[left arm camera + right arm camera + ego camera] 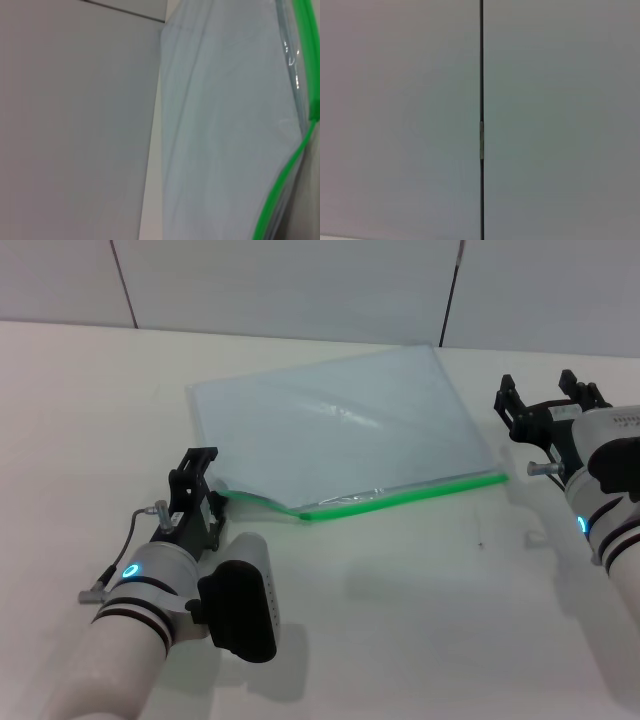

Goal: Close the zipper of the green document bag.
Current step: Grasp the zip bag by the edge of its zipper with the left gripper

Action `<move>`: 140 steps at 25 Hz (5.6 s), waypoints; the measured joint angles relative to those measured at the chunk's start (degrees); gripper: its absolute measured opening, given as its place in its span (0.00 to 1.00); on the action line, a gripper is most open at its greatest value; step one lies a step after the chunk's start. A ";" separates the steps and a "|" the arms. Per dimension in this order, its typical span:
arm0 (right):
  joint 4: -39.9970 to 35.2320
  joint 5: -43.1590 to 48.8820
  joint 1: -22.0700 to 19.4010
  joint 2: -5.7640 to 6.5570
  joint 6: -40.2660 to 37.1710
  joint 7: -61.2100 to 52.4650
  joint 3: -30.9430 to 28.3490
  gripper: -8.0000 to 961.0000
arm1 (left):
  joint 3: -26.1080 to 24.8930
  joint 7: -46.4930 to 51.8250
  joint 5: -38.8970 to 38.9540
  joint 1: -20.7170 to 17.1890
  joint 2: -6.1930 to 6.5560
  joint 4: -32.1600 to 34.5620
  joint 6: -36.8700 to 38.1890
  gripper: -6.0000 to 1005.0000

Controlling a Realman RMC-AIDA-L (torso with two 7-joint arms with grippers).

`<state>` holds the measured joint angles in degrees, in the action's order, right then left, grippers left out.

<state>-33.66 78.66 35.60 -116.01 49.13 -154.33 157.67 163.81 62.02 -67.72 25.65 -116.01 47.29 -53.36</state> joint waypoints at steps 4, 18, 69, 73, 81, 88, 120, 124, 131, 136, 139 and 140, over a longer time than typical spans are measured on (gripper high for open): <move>0.00 0.00 0.00 0.00 0.00 0.00 0.00 0.79 | -0.02 -0.33 -0.04 0.04 0.00 0.03 0.39 0.70; -0.05 0.00 0.00 0.00 0.00 0.00 0.00 0.79 | 0.02 -1.47 -1.42 0.42 0.08 0.09 2.04 0.69; -0.13 0.00 -1.16 0.00 0.00 -0.34 0.00 0.78 | 0.22 -0.77 -3.44 0.18 0.16 1.13 4.42 0.53; -0.11 0.00 -1.51 0.00 0.00 -0.31 0.09 0.78 | 0.19 1.45 -4.02 0.32 0.20 1.32 2.95 0.42; 0.00 0.00 -2.12 0.00 0.00 -0.27 0.12 0.78 | -0.19 3.94 -4.05 0.37 0.25 1.37 2.02 0.24; -0.07 0.00 -2.27 0.00 0.00 -0.12 0.25 0.78 | -0.15 3.91 -3.89 0.43 0.27 1.13 2.31 0.22; -1.00 0.54 -2.75 0.00 -1.55 0.08 1.10 0.78 | -0.69 10.11 -0.25 1.33 0.00 0.72 1.37 0.27; -1.07 0.54 -2.69 0.00 -1.58 0.09 1.31 0.78 | -0.56 9.93 -0.40 1.45 0.00 0.69 1.34 0.29; -1.26 0.53 -2.75 0.00 -1.59 0.09 1.32 0.78 | -0.48 9.83 -0.29 1.84 -0.06 0.17 1.34 0.33; -1.26 0.53 -2.75 0.00 -1.59 0.09 1.41 0.78 | -0.60 9.92 -0.20 1.86 -0.09 0.04 1.32 0.35; -1.25 0.53 -2.74 0.00 -1.59 0.09 1.41 0.78 | -0.60 10.07 -0.16 1.90 -0.09 -0.01 1.35 0.36; -1.24 0.53 -2.74 0.00 -1.59 0.09 1.41 0.78 | -0.63 10.12 -0.11 1.93 -0.09 -0.01 1.38 0.36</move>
<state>-34.90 79.19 32.86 -116.01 47.54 -154.24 159.08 163.18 72.15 -67.84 27.59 -116.10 47.28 -51.97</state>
